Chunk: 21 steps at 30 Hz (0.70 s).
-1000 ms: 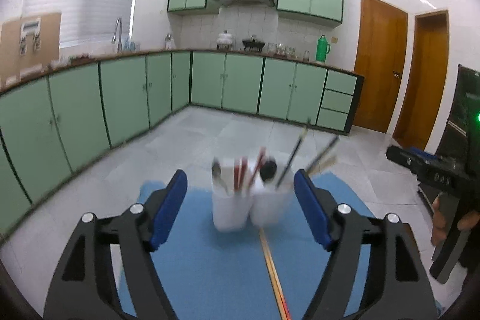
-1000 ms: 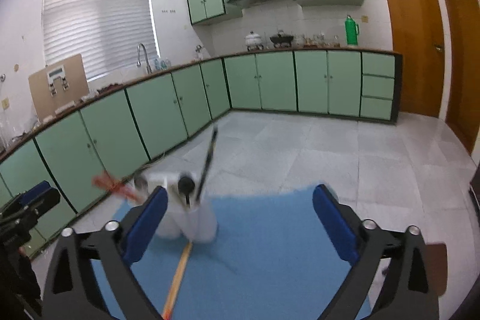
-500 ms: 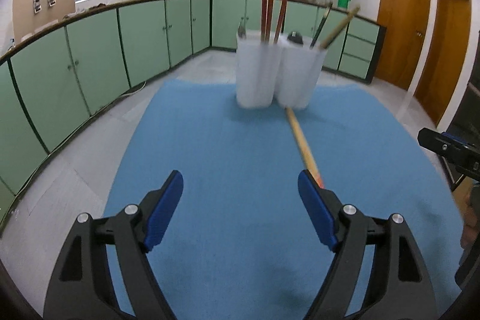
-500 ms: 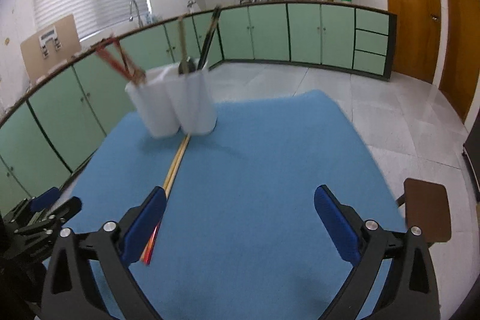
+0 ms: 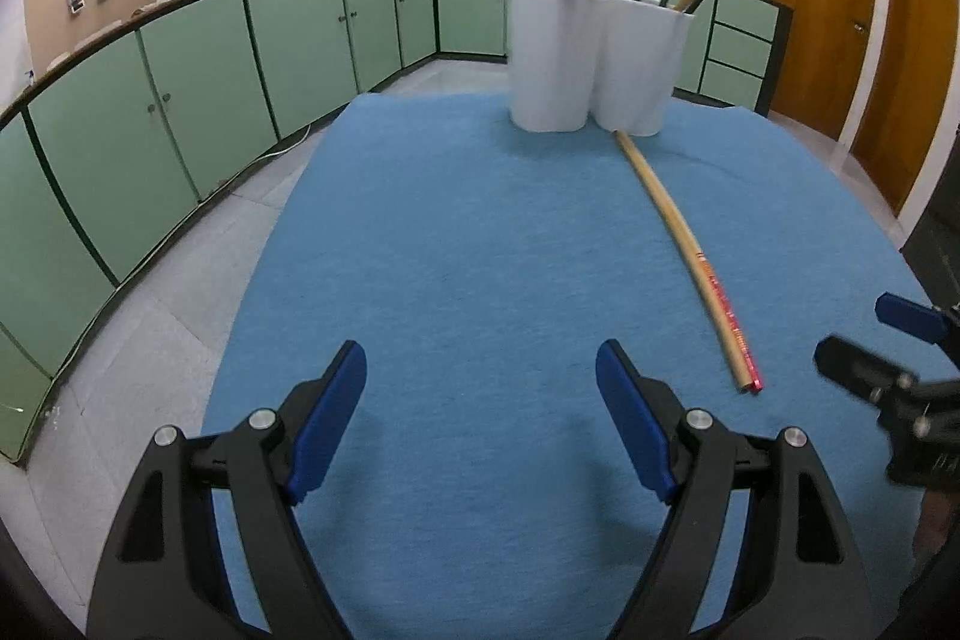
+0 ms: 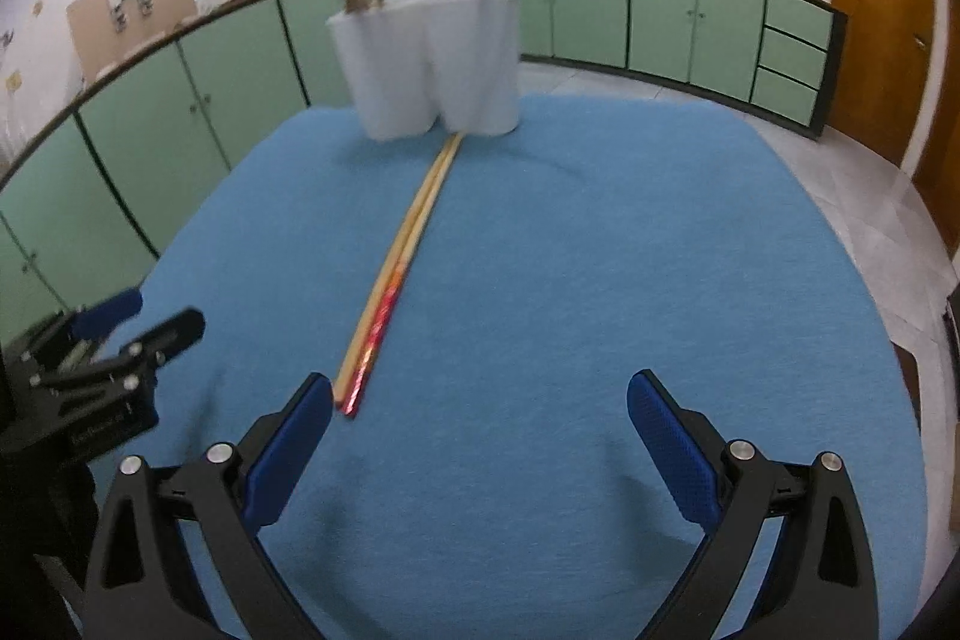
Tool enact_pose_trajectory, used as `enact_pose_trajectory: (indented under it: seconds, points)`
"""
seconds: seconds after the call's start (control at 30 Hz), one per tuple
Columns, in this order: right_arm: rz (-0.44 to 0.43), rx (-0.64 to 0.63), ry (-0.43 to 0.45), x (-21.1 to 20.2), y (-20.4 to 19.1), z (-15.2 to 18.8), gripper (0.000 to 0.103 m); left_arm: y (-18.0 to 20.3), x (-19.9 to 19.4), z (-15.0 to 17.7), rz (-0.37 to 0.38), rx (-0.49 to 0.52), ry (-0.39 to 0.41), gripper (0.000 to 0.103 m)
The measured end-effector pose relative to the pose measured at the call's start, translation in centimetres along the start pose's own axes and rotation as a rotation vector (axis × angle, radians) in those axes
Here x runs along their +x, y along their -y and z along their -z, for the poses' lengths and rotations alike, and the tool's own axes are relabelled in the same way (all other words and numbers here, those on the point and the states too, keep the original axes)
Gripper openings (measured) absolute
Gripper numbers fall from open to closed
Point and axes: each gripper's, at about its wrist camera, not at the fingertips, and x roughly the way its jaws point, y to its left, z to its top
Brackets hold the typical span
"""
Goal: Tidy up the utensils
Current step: 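Move both open tools back toward the last two chopsticks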
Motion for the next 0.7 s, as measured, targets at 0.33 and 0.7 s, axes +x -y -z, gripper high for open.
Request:
enact_pose_trajectory:
  seconds: [0.33,0.7]
  points:
    - [0.056,-0.085,-0.083,2.4,-2.7,0.5,0.096,-0.2,0.1,-0.2,-0.002,-0.002,-0.005,0.078]
    - [0.096,-0.049,-0.098,2.2,-1.0,0.5,0.095,0.2,0.3,-0.1,-0.002,0.005,-0.019,0.08]
